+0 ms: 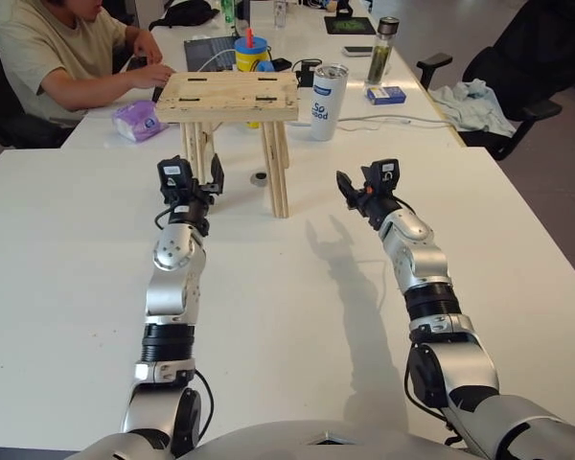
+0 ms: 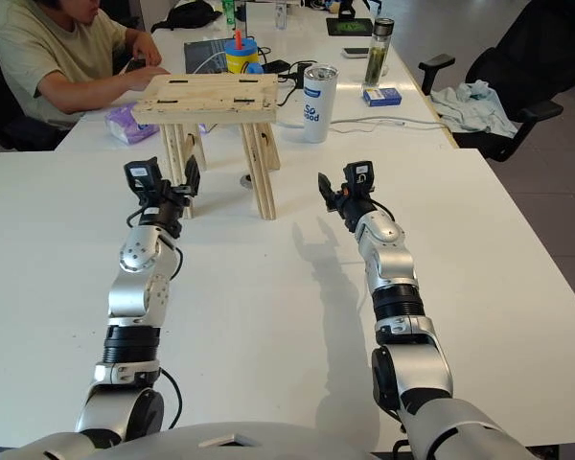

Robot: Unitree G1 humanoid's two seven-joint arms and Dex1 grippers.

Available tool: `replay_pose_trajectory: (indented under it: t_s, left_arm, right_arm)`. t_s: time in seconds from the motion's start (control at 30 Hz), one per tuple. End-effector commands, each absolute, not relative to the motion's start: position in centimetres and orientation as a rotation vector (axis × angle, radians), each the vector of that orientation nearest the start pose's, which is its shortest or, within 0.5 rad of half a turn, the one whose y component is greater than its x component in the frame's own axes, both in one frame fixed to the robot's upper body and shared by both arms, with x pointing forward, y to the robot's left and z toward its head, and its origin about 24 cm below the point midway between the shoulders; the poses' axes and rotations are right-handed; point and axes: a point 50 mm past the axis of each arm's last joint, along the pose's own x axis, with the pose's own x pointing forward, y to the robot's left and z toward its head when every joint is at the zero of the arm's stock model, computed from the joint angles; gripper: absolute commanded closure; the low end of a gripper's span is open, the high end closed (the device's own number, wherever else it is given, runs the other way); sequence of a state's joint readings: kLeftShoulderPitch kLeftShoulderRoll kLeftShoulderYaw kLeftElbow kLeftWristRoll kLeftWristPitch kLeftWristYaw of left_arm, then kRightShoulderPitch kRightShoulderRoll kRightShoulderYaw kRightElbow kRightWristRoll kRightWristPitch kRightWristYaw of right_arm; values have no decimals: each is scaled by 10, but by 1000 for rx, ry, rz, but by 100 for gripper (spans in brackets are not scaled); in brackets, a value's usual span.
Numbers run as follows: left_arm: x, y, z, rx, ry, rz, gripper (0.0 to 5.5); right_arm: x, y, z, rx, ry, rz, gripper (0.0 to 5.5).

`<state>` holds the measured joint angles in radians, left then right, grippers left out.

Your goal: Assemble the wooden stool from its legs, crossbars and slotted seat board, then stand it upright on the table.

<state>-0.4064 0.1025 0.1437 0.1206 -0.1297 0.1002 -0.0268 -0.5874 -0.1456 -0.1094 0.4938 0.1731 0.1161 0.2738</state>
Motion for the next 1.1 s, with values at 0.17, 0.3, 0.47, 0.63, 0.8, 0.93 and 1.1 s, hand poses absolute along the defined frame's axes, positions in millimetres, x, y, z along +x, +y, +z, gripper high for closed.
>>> replay_pose_trajectory:
  t_s: [0.17,0.3,0.47,0.63,0.8,0.93,1.1]
  left_arm:
    - [342,182,134,-18,-199,-81,170]
    - [343,189,134,50,-177,-114,170]
    - [338,193,128,44,-122,-164,170]
    - [322,202,117,35,-105,-128,170]
    - [322,187,115,35,-125,-132,170]
    - [325,177,111,30,-143,-116,170]
    - [335,161,113,26,-171,-145,170]
  right_arm:
    - [340,-147,80,103,9,131,240]
    - [331,-149,74,109,63,65,240]
    - [317,-152,74,64,29,40,240]
    - [319,-146,77,72,27,120,240]
    - [323,-141,78,106,56,204,240]
    - [333,-130,87,124,26,245,240]
    - [342,-121,92,141,5,270,240]
